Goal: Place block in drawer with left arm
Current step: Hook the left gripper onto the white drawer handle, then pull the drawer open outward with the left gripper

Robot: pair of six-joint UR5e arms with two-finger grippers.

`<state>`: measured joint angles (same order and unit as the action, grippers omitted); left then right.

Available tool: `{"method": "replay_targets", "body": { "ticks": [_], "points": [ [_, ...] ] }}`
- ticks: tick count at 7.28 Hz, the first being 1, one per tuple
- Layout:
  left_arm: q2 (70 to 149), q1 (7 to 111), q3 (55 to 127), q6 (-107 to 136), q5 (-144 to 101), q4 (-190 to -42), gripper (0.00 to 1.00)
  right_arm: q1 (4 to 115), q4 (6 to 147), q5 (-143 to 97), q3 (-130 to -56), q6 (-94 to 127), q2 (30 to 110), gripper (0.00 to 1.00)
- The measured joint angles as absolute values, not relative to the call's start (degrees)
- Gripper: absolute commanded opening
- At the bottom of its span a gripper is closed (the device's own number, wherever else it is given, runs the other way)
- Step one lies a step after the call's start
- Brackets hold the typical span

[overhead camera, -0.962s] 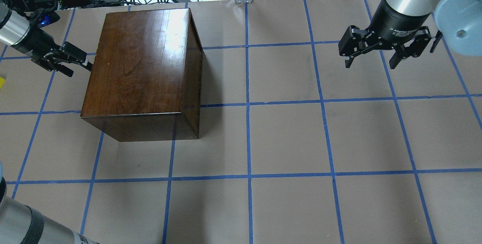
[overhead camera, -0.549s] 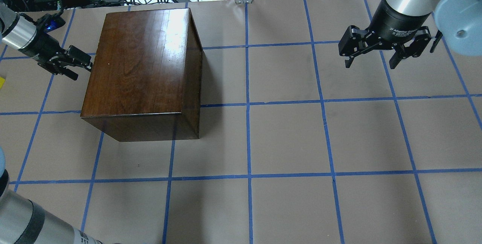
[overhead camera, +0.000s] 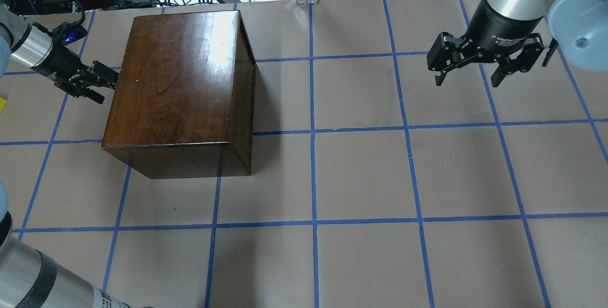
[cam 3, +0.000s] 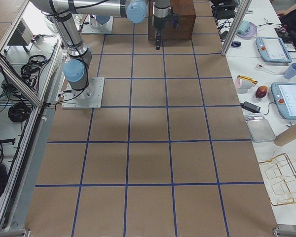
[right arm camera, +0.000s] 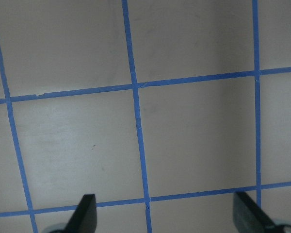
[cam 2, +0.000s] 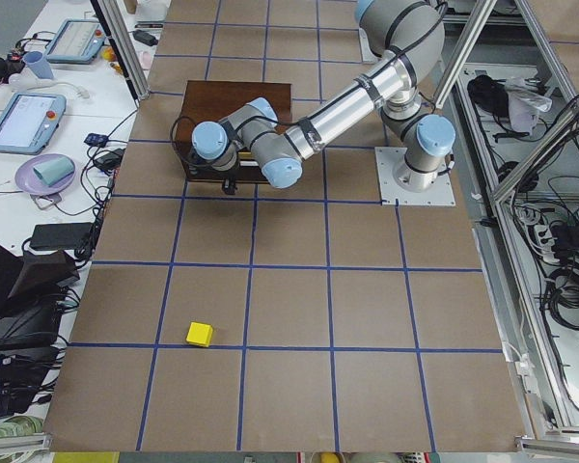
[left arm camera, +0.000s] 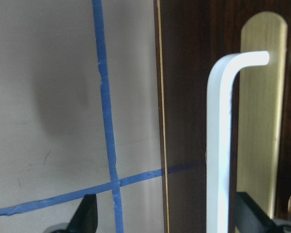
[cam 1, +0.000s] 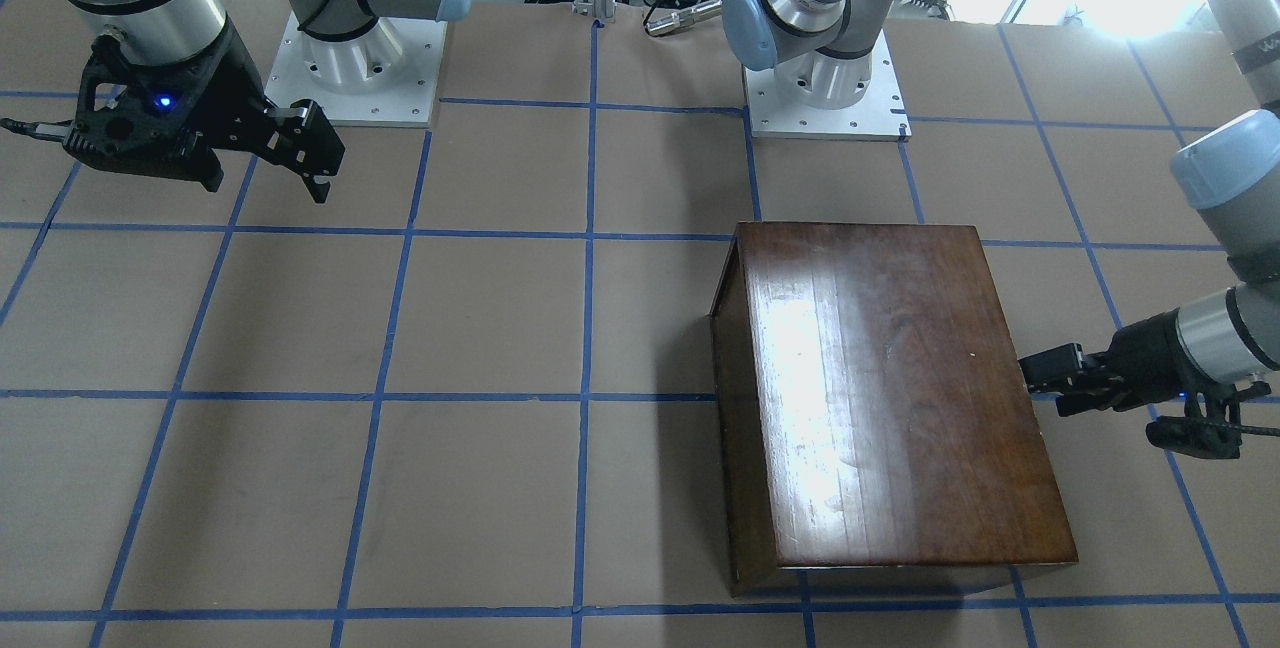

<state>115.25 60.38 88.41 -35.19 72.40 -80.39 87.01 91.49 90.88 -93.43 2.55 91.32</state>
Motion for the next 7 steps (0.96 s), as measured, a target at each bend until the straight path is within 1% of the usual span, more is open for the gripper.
{"method": "replay_targets", "body": {
  "ticks": [2,3,4,5,7],
  "points": [
    [115.4,60.4,88.7,-35.2,72.4,-79.6,1.0,87.0,91.5,90.9,-93.4,2.5,91.3,1.0],
    [115.6,60.4,88.7,-35.2,72.4,-79.6,0.93,87.0,91.5,90.9,-93.4,2.5,91.3,1.0],
    [115.7,60.4,88.6,-35.3,72.4,-79.2,0.82,87.0,91.5,90.9,-93.4,2.5,91.3,1.0],
    [115.8,60.4,88.5,-35.4,72.5,-78.5,0.8,87.0,91.5,90.9,-93.4,2.5,91.3,1.0],
    [115.8,60.3,88.0,-35.5,72.7,-77.9,0.8,87.0,91.5,90.9,-93.4,2.5,91.3,1.0]
  ]
}}
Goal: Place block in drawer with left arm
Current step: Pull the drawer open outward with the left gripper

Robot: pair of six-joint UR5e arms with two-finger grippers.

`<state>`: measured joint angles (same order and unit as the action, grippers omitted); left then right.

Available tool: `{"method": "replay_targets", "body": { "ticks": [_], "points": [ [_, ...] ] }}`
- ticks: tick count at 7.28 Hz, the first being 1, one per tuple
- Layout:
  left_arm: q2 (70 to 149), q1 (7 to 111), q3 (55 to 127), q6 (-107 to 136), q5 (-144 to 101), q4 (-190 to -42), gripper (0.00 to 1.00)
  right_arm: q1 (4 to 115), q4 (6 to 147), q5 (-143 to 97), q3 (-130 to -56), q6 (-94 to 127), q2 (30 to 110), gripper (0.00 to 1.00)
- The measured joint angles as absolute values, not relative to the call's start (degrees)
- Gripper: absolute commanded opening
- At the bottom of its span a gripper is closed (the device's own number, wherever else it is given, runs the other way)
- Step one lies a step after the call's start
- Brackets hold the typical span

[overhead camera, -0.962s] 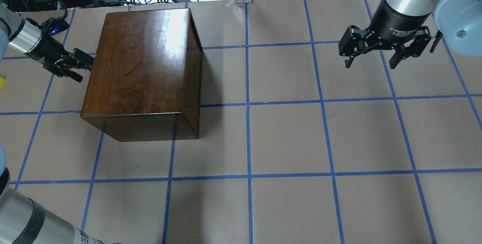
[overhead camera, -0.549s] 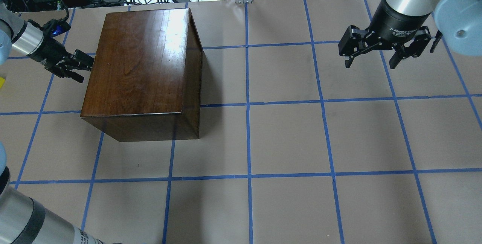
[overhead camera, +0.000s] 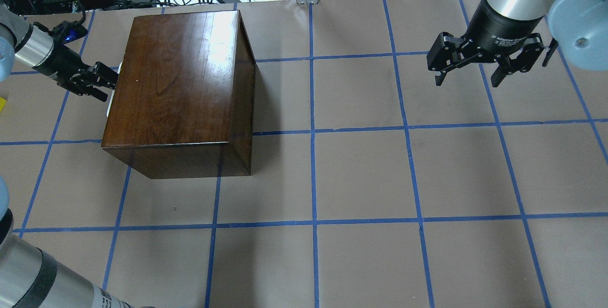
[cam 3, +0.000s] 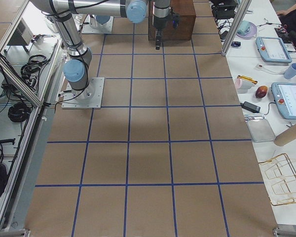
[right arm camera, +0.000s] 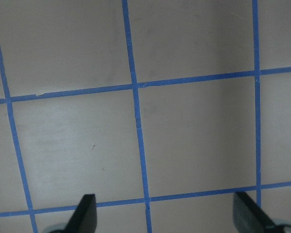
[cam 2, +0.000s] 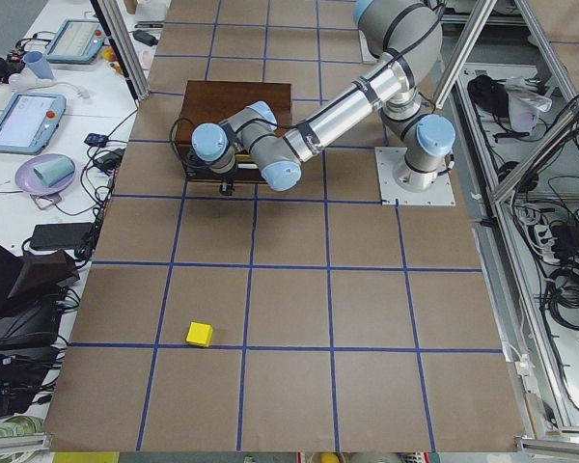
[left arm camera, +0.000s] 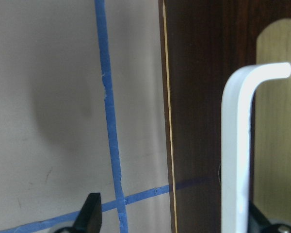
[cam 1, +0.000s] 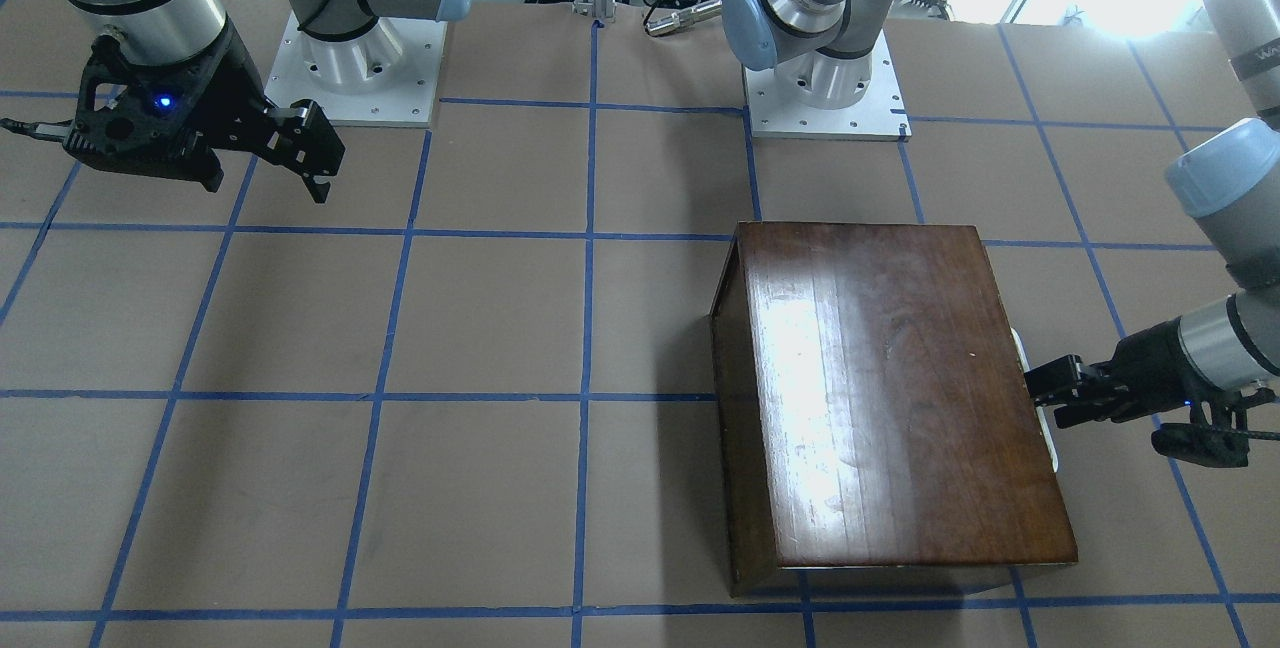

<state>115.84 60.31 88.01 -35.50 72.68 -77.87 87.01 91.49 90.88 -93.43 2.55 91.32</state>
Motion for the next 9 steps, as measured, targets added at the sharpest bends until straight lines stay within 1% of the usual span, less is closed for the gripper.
{"method": "replay_targets", "body": {
  "ticks": [6,9],
  "points": [
    [115.5,56.4,87.1,-35.9,75.3,-77.7,0.8,87.0,91.5,90.9,-93.4,2.5,91.3,1.0],
    [115.4,56.1,86.7,-35.9,76.5,-77.6,0.8,87.0,91.5,90.9,-93.4,2.5,91.3,1.0]
  ]
}}
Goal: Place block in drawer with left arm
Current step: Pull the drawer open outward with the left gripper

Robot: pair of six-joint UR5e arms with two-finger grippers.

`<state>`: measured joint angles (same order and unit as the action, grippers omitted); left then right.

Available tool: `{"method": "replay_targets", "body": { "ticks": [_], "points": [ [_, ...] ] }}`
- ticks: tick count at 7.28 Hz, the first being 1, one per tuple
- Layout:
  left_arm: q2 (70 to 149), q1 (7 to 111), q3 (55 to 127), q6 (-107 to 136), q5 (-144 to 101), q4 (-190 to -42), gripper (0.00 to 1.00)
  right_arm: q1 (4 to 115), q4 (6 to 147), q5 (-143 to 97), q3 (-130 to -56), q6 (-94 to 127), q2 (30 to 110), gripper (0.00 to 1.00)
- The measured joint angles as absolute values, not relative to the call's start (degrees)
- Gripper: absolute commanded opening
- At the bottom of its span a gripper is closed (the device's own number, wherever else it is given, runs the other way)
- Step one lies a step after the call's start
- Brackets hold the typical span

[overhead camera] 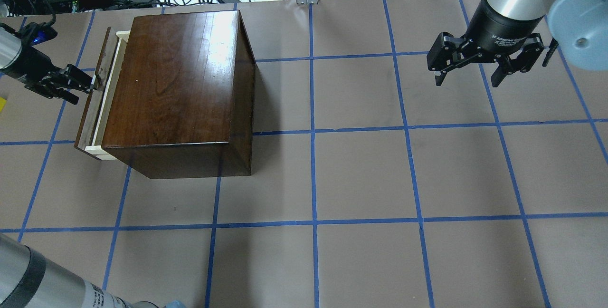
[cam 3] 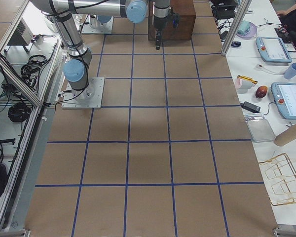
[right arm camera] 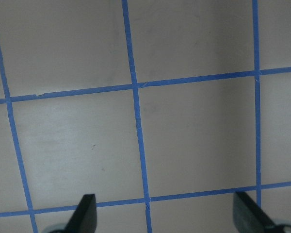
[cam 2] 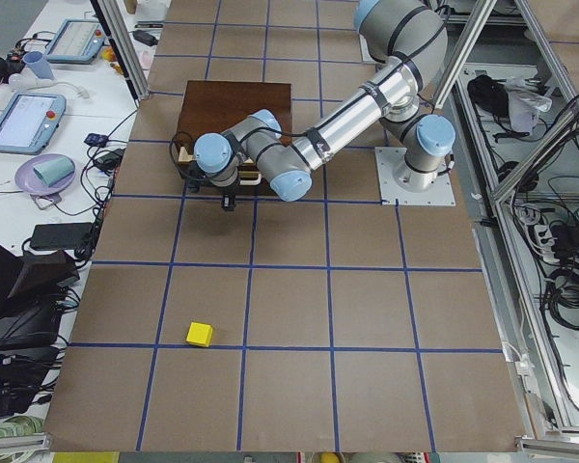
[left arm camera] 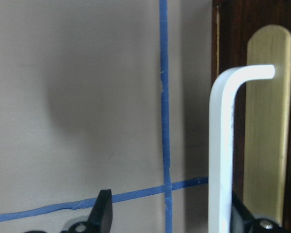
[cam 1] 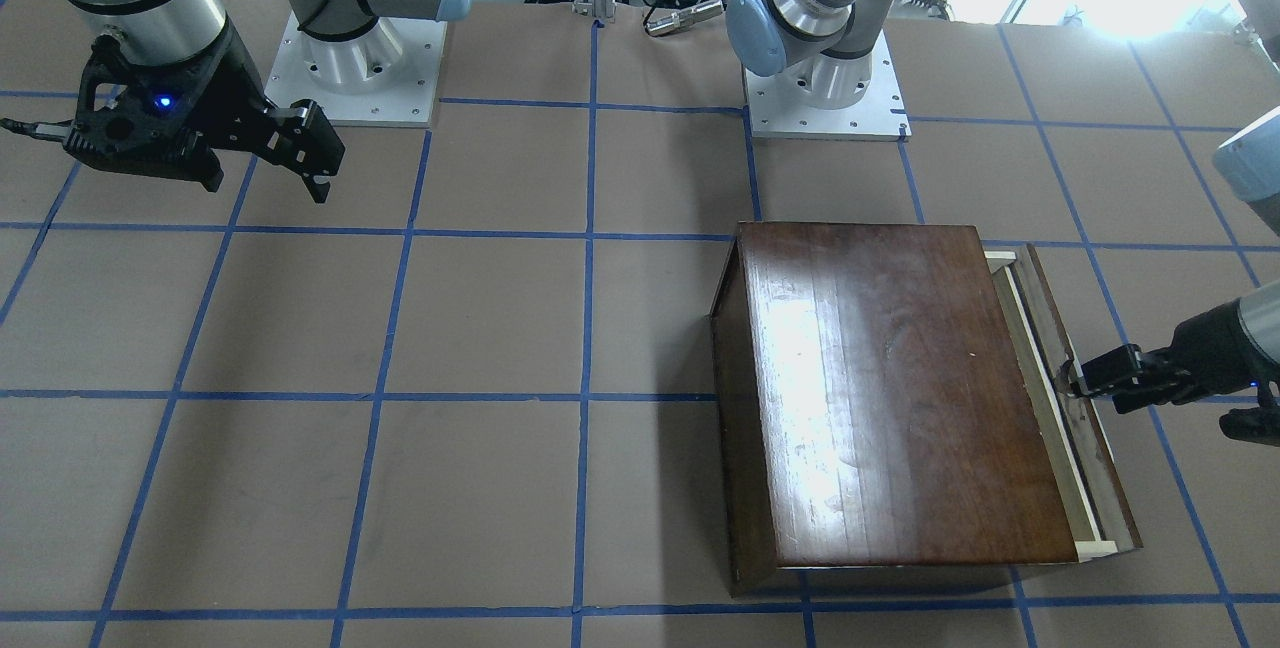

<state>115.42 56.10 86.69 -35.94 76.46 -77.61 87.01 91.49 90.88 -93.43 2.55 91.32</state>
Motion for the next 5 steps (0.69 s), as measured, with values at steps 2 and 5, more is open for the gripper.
{"method": "replay_targets", "body": {
  "ticks": [2,5],
  "points": [
    [115.4,55.9,86.3,-36.0,77.6,-77.6,0.8,87.0,91.5,90.9,-93.4,2.5,91.3,1.0],
    [115.3,54.8,86.2,-36.8,78.6,-77.4,0.8,87.0,91.5,90.9,-93.4,2.5,91.3,1.0]
  ]
}}
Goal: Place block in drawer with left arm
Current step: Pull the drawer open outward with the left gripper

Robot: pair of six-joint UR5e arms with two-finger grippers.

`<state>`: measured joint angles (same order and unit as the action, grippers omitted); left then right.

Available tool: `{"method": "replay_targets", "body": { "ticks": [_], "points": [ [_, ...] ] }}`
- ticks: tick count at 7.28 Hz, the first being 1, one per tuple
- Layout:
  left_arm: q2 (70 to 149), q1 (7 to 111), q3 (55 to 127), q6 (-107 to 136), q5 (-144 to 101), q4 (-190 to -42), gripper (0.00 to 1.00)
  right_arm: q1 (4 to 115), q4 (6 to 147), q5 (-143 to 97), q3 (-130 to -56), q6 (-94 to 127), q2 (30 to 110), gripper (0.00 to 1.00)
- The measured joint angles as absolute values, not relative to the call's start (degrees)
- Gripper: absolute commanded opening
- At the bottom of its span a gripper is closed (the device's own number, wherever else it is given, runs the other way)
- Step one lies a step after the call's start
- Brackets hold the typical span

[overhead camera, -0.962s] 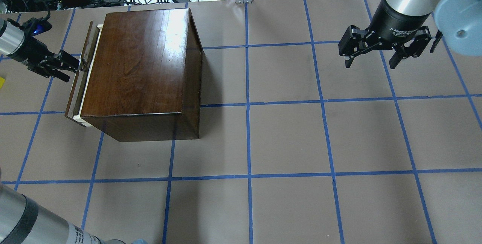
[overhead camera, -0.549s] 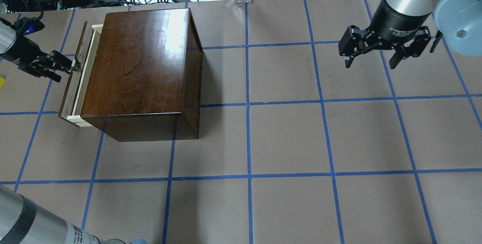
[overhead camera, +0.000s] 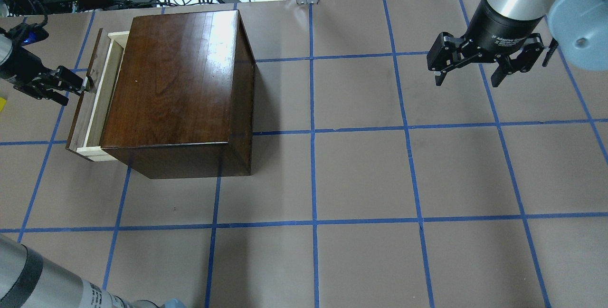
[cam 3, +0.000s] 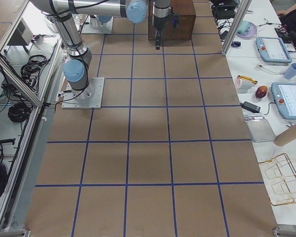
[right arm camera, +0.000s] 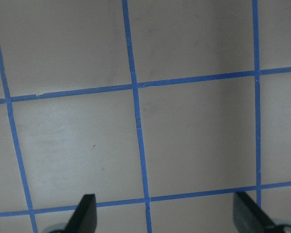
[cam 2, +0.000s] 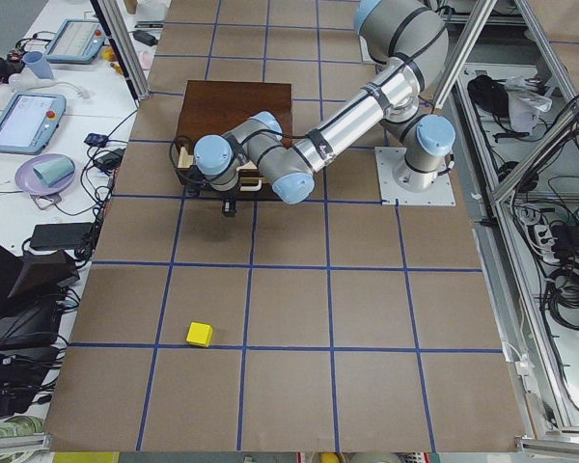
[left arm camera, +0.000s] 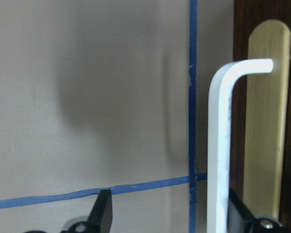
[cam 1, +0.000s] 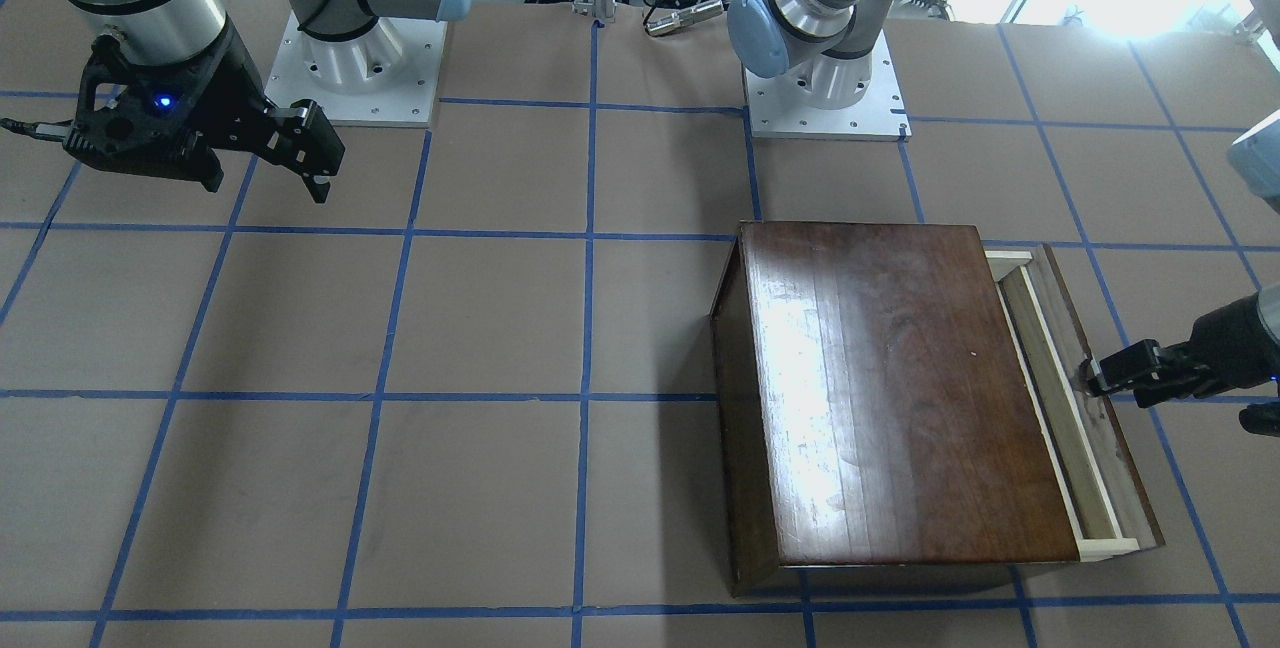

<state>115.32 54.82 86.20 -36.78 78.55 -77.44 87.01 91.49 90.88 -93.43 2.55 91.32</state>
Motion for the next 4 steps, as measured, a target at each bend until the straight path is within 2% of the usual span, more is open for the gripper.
{"method": "replay_targets", "body": {
  "ticks": [4],
  "points": [
    [115.1,53.3,86.1,-38.2,78.8,-77.3,0.81,87.0,91.5,90.9,-93.4,2.5,91.3,1.0]
  ]
}}
